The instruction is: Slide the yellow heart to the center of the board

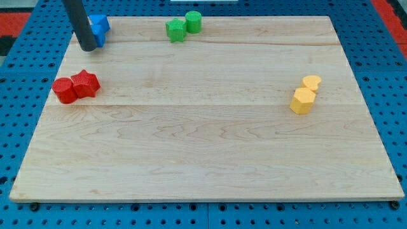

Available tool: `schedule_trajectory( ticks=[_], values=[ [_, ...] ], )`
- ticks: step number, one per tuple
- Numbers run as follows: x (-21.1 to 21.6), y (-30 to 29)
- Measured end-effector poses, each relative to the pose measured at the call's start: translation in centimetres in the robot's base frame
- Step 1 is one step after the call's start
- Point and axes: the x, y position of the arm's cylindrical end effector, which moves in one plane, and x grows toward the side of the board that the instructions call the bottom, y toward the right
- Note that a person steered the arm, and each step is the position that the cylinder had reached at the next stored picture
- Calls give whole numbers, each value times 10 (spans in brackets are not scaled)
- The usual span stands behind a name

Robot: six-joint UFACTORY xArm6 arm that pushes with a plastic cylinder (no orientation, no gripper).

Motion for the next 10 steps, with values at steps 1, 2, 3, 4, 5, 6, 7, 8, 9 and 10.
schedule_trajectory(
  ticks=[1,2,3,4,5,6,7,8,9,10],
  values=[
    [26,38],
    [53,128],
    [76,172],
    [56,182],
    [39,248],
    [38,355],
    [25,439],
    [23,483],
    [23,506],
    [37,540]
  ],
)
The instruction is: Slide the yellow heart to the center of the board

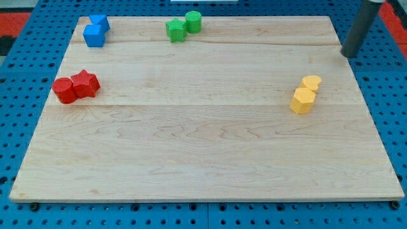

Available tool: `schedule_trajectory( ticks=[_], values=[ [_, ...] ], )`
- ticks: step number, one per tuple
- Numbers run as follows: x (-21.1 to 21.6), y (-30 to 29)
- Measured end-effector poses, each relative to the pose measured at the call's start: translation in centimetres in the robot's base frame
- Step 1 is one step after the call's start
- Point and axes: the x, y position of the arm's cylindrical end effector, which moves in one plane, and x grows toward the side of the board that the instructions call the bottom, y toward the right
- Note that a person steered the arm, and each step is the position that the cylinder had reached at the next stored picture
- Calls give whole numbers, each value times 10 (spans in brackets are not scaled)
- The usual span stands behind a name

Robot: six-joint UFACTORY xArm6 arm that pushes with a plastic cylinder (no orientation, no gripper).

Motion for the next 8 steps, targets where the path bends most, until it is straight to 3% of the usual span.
schedule_trajectory(
  ticks=[3,5,7,8],
  values=[
    [90,-82],
    [72,-205],
    [49,-216],
    [35,-142]
  ],
)
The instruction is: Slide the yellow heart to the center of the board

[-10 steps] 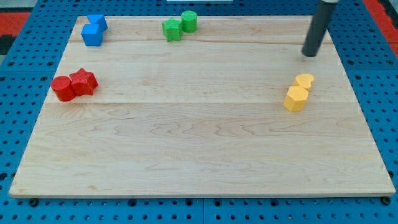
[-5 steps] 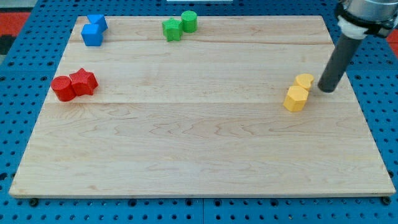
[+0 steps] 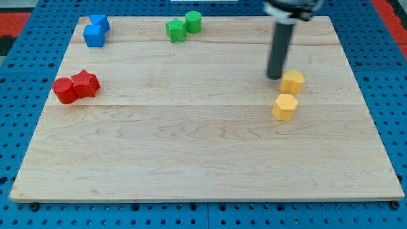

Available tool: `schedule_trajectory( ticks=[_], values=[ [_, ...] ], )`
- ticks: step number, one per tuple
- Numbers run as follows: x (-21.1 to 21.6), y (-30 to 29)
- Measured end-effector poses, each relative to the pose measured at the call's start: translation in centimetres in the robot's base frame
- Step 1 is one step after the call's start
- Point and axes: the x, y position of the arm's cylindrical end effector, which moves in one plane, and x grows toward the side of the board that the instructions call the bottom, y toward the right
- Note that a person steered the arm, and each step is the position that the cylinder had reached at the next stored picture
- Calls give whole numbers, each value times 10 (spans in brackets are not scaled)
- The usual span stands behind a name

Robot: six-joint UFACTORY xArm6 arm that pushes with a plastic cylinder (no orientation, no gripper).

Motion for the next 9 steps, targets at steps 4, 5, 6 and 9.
schedule_trajectory(
  ticks=[4,5,6,9],
  values=[
    [21,-37],
    [32,-2],
    [46,36],
    [50,-125]
  ],
)
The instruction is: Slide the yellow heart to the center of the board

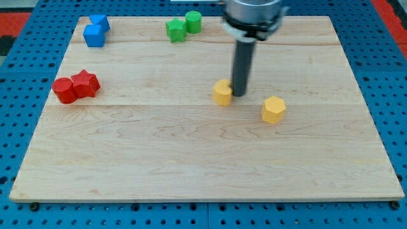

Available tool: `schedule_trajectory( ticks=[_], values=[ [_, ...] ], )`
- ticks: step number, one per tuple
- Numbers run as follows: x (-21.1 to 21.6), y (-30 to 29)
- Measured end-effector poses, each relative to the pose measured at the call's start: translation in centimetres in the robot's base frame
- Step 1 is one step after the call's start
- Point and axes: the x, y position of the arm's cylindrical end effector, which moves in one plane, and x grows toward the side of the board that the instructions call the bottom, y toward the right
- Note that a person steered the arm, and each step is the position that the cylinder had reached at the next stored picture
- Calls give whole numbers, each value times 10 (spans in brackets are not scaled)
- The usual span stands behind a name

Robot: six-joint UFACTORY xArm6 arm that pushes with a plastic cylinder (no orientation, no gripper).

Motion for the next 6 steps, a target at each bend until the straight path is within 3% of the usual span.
schedule_trajectory(
  ticks=[1,3,4,5,6],
  values=[
    [-4,-42],
    [46,-22],
    [45,-56],
    [16,-62],
    [15,-64]
  ],
)
